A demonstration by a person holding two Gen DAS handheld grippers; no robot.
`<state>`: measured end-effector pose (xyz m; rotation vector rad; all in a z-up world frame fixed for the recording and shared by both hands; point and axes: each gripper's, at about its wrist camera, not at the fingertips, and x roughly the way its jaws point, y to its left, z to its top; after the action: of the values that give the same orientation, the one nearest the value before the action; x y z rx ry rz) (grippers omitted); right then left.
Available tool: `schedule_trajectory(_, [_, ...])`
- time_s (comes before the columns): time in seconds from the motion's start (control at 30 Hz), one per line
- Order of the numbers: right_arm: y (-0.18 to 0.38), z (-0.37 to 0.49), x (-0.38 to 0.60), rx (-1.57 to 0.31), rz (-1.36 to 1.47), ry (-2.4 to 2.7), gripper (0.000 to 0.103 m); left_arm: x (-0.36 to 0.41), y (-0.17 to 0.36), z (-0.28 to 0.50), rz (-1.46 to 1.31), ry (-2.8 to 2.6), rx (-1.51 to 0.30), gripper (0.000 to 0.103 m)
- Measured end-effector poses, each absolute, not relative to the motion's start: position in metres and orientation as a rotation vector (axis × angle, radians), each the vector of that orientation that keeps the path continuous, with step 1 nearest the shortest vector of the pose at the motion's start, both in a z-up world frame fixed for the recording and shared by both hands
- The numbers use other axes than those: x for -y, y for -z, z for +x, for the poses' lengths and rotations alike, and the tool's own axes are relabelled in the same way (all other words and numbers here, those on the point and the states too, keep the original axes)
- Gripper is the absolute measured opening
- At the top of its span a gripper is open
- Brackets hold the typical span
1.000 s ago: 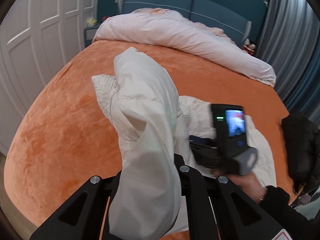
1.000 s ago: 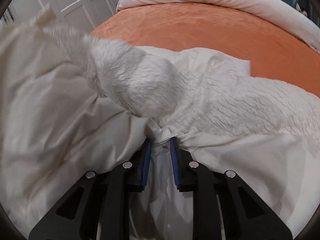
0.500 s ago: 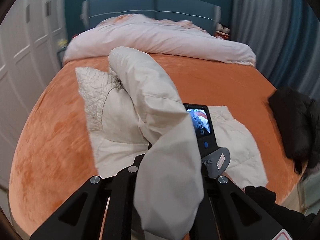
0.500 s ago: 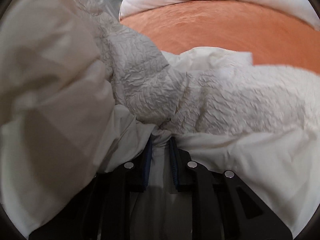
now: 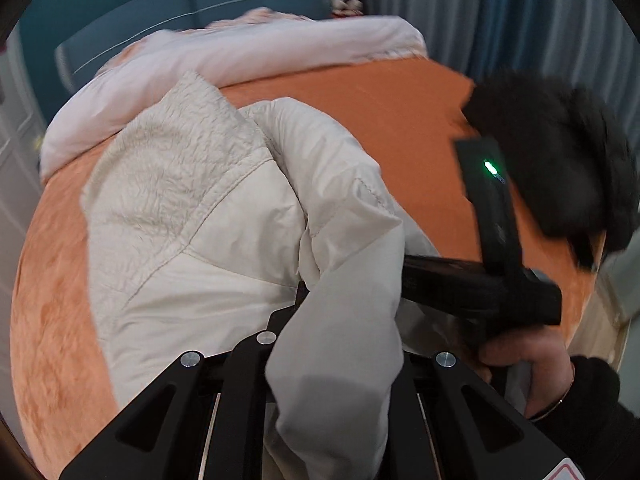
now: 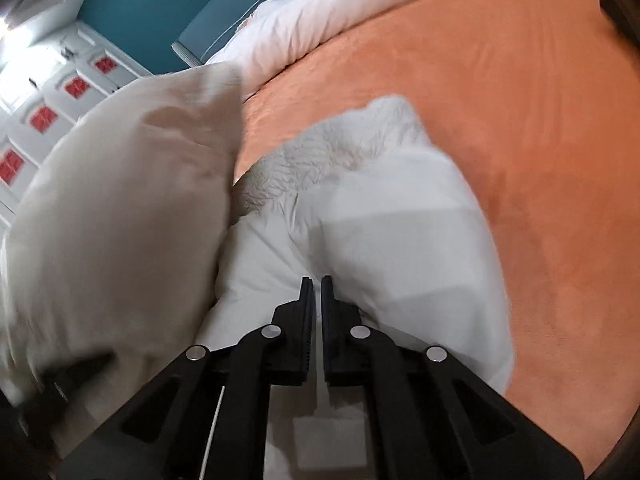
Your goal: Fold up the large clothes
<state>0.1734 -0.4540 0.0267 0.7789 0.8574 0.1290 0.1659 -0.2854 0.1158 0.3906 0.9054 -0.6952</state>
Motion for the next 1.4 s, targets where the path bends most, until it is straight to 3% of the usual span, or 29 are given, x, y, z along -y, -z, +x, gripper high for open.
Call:
schedule_trajectory(0.33, [-0.082, 0.126, 0.503, -0.732, 0.711, -0.043, 0.009, 0.325, -0.062, 0.130, 0.584, 0.718, -0.873, 0.005])
schedule_trajectory(0.37, [-0.099, 0.128, 0.503, -0.722, 0.679, -0.066, 0.013, 0.328, -0.056, 0.125, 0.607, 0.713, -0.855, 0.005])
schedule_trajectory(0.43, [-0.121, 0.141, 0.500, -0.723, 0.609, -0.113, 0.039, 0.333, -0.052, 0.121, 0.629, 0.705, -0.834, 0.005])
schedule_trajectory(0.47, [-0.134, 0.150, 0.492, -0.725, 0.564, -0.147, 0.058, 0.332, -0.051, 0.121, 0.626, 0.700, -0.832, 0.005])
schedule_trajectory(0.5, [-0.142, 0.162, 0.484, -0.733, 0.526, -0.187, 0.063, 0.331, -0.051, 0.120, 0.619, 0.698, -0.834, 0.005])
schedule_trajectory(0.67, [-0.145, 0.211, 0.437, -0.899, 0.366, -0.325, 0.063, 0.317, -0.063, 0.124, 0.569, 0.691, -0.832, 0.006])
schedule_trajectory(0.7, [-0.139, 0.216, 0.429, -0.941, 0.339, -0.332, 0.059, 0.314, -0.065, 0.123, 0.570, 0.688, -0.827, 0.007])
schedule_trajectory(0.73, [-0.135, 0.216, 0.424, -0.966, 0.313, -0.324, 0.052, 0.311, -0.068, 0.123, 0.566, 0.683, -0.819, 0.008])
schedule_trajectory(0.8, [-0.130, 0.220, 0.422, -0.971, 0.331, -0.352, 0.022, 0.302, -0.074, 0.124, 0.543, 0.677, -0.827, 0.011])
schedule_trajectory(0.87, [-0.140, 0.221, 0.423, -0.934, 0.371, -0.373, 0.012, 0.285, -0.089, 0.122, 0.481, 0.702, -0.834, 0.017])
schedule_trajectory(0.97, [-0.166, 0.199, 0.427, -0.841, 0.368, -0.359, 0.009, 0.251, -0.128, 0.111, 0.371, 0.779, -0.803, 0.022])
schedule_trajectory(1.0, [-0.168, 0.190, 0.429, -0.821, 0.368, -0.346, 0.009, 0.244, -0.138, 0.108, 0.339, 0.806, -0.801, 0.028])
schedule_trajectory(1.03, [-0.170, 0.185, 0.432, -0.811, 0.367, -0.325, 0.008, 0.233, -0.150, 0.105, 0.283, 0.841, -0.802, 0.041])
schedule_trajectory(1.1, [-0.165, 0.172, 0.452, -0.804, 0.401, -0.263, 0.007, 0.204, -0.176, 0.098, 0.147, 0.918, -0.783, 0.049])
schedule_trajectory(1.23, [-0.124, 0.143, 0.501, -0.836, 0.557, -0.183, 0.007, 0.179, -0.193, 0.112, 0.109, 0.865, -0.736, 0.050])
schedule_trajectory(1.4, [-0.068, 0.127, 0.533, -0.864, 0.680, -0.115, 0.009, 0.198, -0.157, 0.153, 0.159, 0.742, -0.849, 0.050])
